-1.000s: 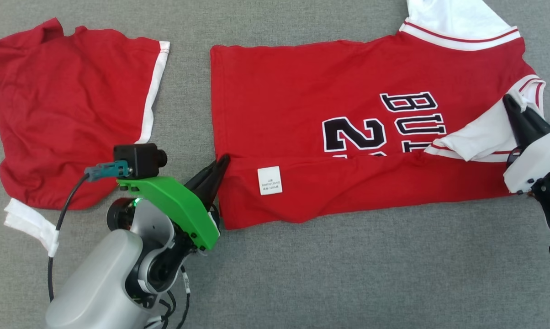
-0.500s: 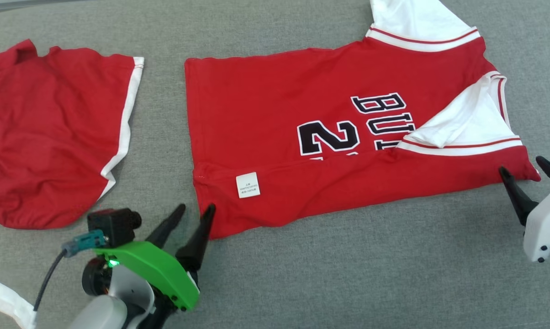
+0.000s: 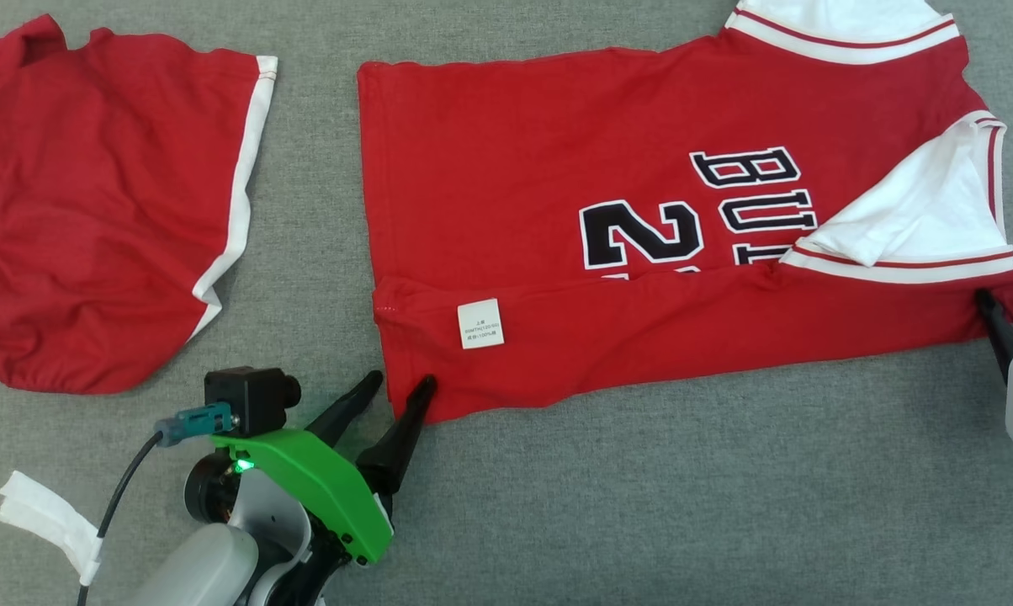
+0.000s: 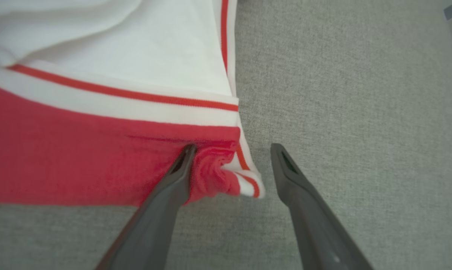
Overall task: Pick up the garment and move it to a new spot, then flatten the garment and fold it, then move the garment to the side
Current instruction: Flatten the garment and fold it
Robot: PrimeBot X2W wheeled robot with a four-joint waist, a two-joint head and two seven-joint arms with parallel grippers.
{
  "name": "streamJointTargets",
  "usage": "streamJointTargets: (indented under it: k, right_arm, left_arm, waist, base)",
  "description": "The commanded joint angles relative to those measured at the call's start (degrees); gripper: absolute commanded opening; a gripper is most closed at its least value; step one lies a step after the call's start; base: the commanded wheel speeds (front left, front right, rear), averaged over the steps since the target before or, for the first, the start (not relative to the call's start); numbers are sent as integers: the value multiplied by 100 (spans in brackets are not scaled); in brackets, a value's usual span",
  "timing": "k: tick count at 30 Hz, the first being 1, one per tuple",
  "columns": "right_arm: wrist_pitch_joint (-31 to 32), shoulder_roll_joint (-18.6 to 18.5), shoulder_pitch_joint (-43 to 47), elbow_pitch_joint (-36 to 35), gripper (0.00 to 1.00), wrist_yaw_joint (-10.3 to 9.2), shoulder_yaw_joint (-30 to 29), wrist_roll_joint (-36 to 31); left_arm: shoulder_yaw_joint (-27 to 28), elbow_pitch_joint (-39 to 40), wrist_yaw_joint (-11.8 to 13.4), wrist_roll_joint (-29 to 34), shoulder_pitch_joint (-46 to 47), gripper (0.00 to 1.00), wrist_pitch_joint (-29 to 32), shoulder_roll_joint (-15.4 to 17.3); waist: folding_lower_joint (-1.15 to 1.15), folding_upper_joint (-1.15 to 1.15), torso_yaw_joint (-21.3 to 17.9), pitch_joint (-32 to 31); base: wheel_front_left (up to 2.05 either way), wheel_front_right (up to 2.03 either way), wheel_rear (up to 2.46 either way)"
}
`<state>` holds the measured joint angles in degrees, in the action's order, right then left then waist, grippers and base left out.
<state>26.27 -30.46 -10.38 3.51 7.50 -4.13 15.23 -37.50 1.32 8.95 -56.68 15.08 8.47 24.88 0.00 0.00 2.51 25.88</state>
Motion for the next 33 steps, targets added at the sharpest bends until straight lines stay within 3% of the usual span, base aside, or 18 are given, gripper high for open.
streamJointTargets:
  k: [1, 4, 5, 6, 7, 8, 14, 20, 25, 26, 27, 28, 29, 33]
  right_arm:
    - [83, -10, -48, 114, 100, -2, 57, 11]
    - [206, 20, -108, 259, 100, 0, 226, 122]
    - [254, 28, -126, 311, 100, 3, 326, 182]
    - [302, 32, -144, 360, 93, 11, 392, 234]
    - [330, 31, -150, 400, 24, 16, 465, 321]
    - [359, 37, -138, 436, 0, 18, 511, 426]
    - [605, -278, 155, 249, 0, -2, 483, 999]
    - [1180, -657, 866, -319, 0, -7, 168, 1508]
    - [1627, -508, 1533, -735, 0, -6, -121, 1695]
    - [1624, -409, 1624, -763, 0, -6, -187, 1645]
    - [1620, -316, 1693, -781, 28, -6, -220, 1612]
    - [1613, -237, 1772, -809, 80, -5, -230, 1569]
    - [1600, -167, 1817, -819, 100, -5, -280, 1536]
    - [1344, 155, 1934, -1113, 100, -2, -768, 1294]
  left_arm:
    - [-73, -184, -40, -48, 38, 100, 120, -27]
    - [-167, -320, -180, -159, 60, 0, 243, -78]
    - [-214, -358, -258, -221, 52, 0, 315, -94]
    - [-253, -385, -314, -255, 46, 0, 364, -101]
    - [-268, -410, -360, -265, 47, 0, 391, -96]
    - [-271, -441, -395, -262, 45, 0, 408, -73]
    - [-111, -285, -466, -416, -202, 0, 486, 354]
    - [-41, 394, -387, -630, -710, 0, 679, 880]
    - [-41, 706, -283, -839, -1093, 0, 678, 920]
    - [-36, 693, -254, -831, -1120, 5, 612, 850]
    - [-43, 674, -227, -803, -1137, 38, 562, 796]
    - [-78, 648, -219, -755, -1149, 100, 510, 741]
    - [-106, 632, -196, -720, -1152, 100, 493, 699]
    - [-189, 646, -58, -294, -979, 100, 354, 780]
  waist:
    - [0, 0, 23, 44]
    - [0, 0, 0, 62]
    - [0, 0, -12, 62]
    - [0, 0, -19, 52]
    - [0, 0, -24, 25]
    - [0, 0, -28, -17]
    - [0, 0, -88, -415]
    - [0, 0, -141, -831]
    - [0, 0, -168, -878]
    - [0, 0, -171, -874]
    - [0, 0, -176, -867]
    - [0, 0, -180, -860]
    - [0, 0, -182, -852]
    - [0, 0, -155, -829]
  base:
    - [0, 0, 0]
    - [0, 0, 0]
    - [0, 0, 0]
    - [0, 0, 0]
    - [0, 0, 0]
    - [0, 0, 0]
    - [0, 0, 0]
    - [0, 0, 0]
    - [0, 0, 0]
    - [0, 0, 0]
    - [0, 0, 0]
    - [0, 0, 0]
    - [0, 0, 0]
    - [0, 0, 0]
